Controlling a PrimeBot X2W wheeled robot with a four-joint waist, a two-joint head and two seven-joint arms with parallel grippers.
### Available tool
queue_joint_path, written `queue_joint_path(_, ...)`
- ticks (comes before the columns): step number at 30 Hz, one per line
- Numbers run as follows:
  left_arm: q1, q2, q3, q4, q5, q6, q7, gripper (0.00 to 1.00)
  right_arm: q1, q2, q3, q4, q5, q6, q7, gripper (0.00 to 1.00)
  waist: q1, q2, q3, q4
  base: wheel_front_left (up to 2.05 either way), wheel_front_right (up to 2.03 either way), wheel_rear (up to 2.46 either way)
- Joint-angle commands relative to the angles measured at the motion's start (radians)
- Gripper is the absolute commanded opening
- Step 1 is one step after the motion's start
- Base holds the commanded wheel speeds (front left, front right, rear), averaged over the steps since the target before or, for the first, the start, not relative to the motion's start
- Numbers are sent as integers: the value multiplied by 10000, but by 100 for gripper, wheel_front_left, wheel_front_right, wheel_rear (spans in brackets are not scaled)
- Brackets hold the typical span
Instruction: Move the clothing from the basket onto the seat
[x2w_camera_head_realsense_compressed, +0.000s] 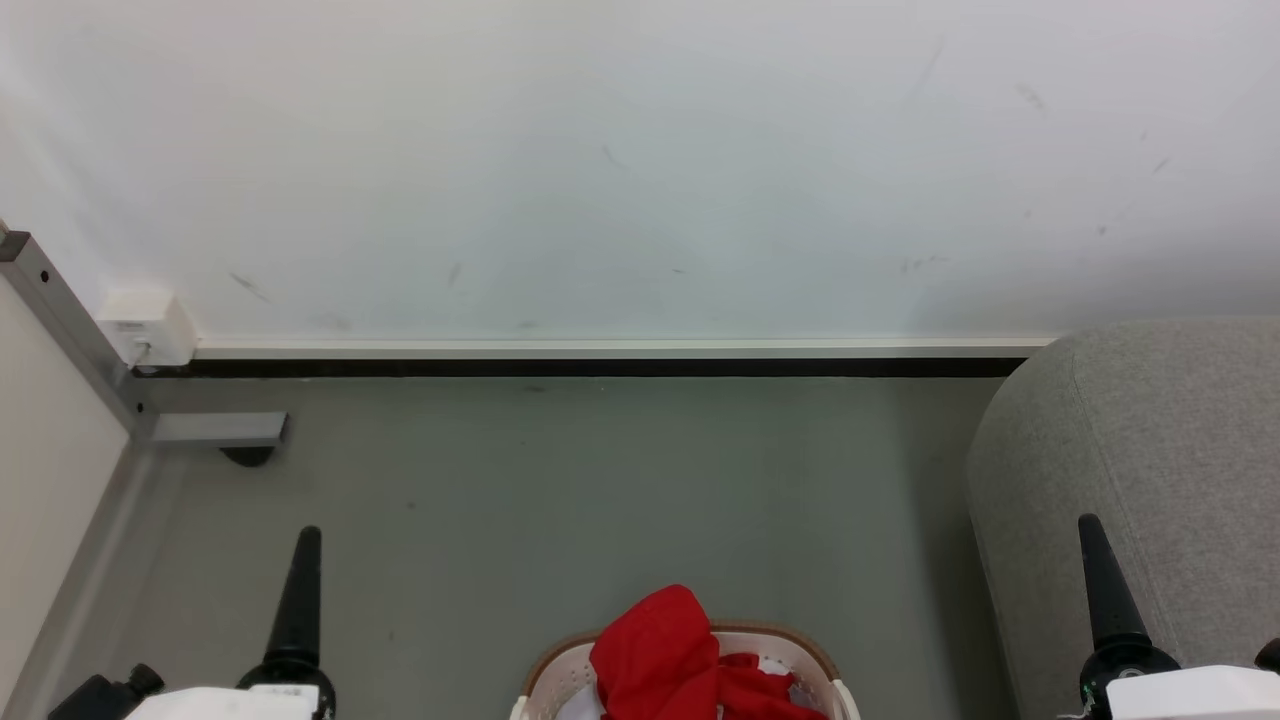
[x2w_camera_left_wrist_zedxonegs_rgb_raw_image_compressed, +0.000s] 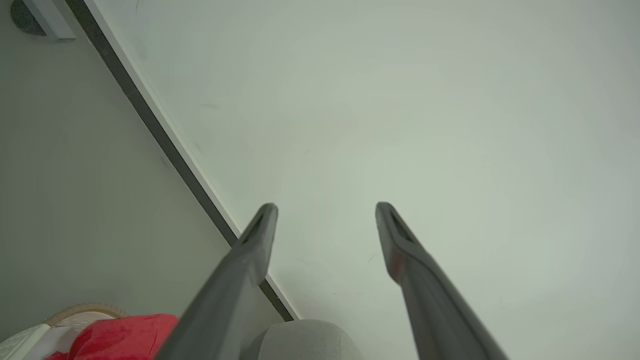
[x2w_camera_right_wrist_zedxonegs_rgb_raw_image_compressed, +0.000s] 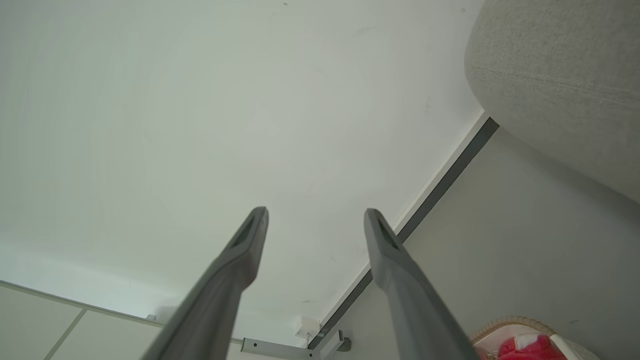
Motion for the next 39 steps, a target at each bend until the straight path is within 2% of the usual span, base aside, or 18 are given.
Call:
queue_joint_path(1, -53, 77, 38, -313, 641, -47, -135, 100, -239, -110, 92, -255, -613, -6, -136, 100, 0, 0, 2, -28, 0, 0, 0)
queue_joint_path(8, -3, 84, 52, -578, 1863, -52, -364, 100, -257, -118, 307, -388, -1756, -7, -357, 100, 0, 0, -12, -90, 0, 0, 0)
queue_joint_path(14, 129, 121, -140, -768, 3655, -54, -560, 100, -283, -125, 565, -382, -3036, -8, -566, 100, 0, 0, -45, -186, 0, 0, 0)
queue_joint_path(20, 221, 183, -303, -864, 5094, 125, -764, 100, -239, -132, 716, -223, -4438, -9, -760, 100, 0, 0, -90, -242, 0, 0, 0)
queue_joint_path(29, 318, 263, -569, -1023, 6453, 439, -1043, 100, -76, -140, 536, -289, -6531, -11, -1041, 100, 0, 0, -190, -226, 0, 0, 0)
queue_joint_path(39, 495, 407, -690, -1133, 7563, 807, -1305, 100, 14, -148, 619, -320, -7863, -13, -1310, 100, 0, 0, -235, -339, 0, 0, 0)
